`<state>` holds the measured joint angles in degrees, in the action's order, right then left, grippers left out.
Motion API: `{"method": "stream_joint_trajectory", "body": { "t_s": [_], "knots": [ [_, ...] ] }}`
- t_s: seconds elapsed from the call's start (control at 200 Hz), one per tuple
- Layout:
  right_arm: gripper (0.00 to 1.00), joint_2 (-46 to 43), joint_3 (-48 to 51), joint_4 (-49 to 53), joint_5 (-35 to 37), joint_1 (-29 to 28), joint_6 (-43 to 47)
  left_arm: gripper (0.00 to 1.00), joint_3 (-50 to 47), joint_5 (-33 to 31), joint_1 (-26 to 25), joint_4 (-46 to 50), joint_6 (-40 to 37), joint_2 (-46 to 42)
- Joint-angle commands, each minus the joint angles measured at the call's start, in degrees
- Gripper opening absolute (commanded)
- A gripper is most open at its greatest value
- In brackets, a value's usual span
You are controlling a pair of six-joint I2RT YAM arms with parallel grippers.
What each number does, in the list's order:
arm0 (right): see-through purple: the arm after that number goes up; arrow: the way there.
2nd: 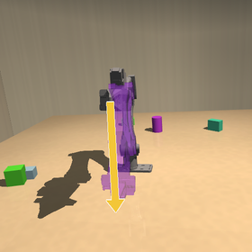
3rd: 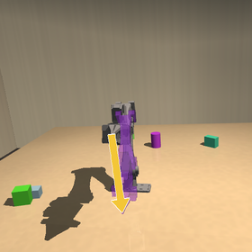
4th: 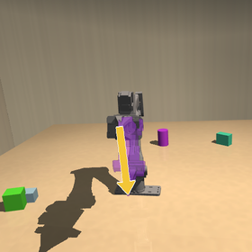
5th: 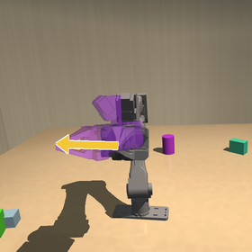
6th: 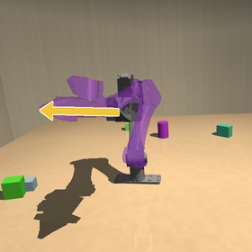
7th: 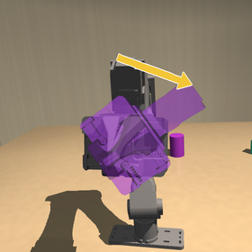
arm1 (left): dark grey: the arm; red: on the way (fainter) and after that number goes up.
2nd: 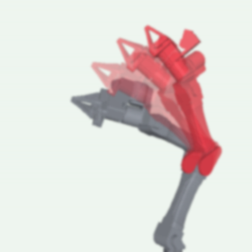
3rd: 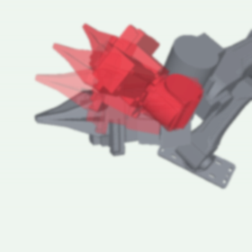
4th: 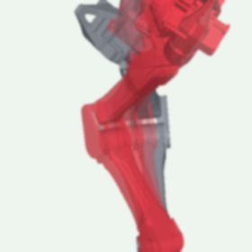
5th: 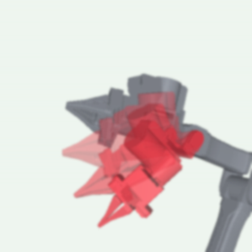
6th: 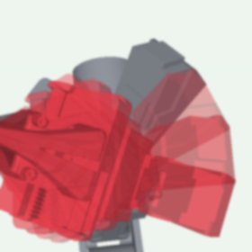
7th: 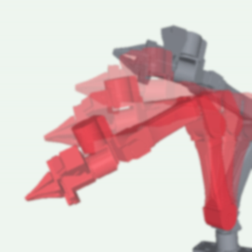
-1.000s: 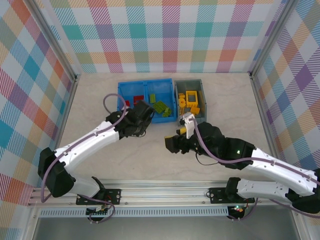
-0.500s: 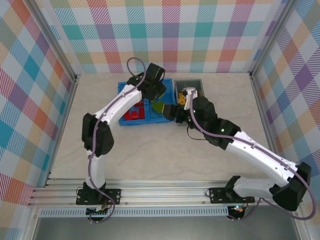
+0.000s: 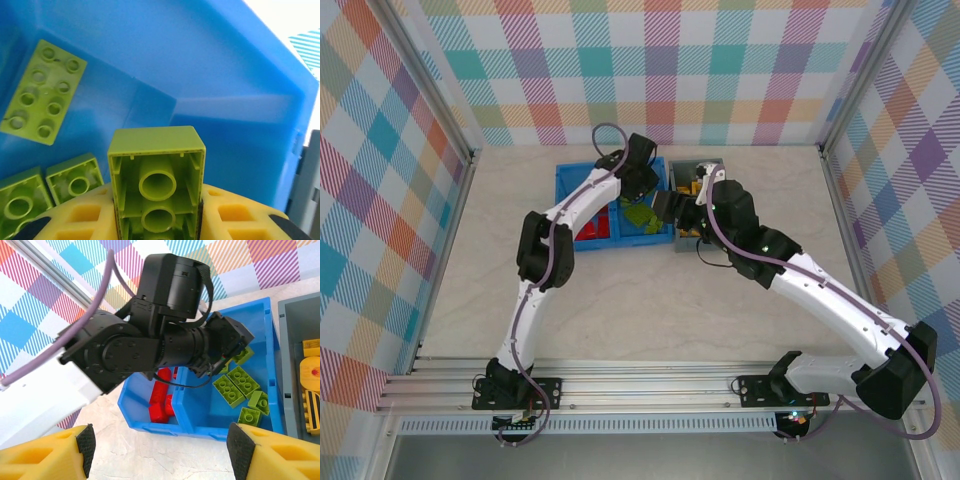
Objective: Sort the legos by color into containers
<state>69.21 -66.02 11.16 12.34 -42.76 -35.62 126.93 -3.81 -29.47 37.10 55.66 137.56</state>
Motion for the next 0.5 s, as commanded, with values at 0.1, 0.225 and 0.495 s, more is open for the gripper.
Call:
{"method": "stream_joint_trajectory", "body": {
  "t_s": [0.1, 0.225, 0.495],
  "knots": [
    [0.72, -1.0, 0.75, -2.09, -0.83, 0.14, -1.91, 0.21, 2.53, 1.69, 0.47, -2.2, 0.65, 3.95],
    [0.72, -1.49, 1.24, -2.17, -0.82, 0.13, -2.26, 0.25, 2.7, 3.31, 0.53, -3.29, 1.72, 5.51],
    [0.72, -2.17, 2.01, -1.75, -1.28, 0.14, -2.42, 0.41, 2.71, 4.26, 0.47, -2.18, 1.7, 4.98]
  ]
}}
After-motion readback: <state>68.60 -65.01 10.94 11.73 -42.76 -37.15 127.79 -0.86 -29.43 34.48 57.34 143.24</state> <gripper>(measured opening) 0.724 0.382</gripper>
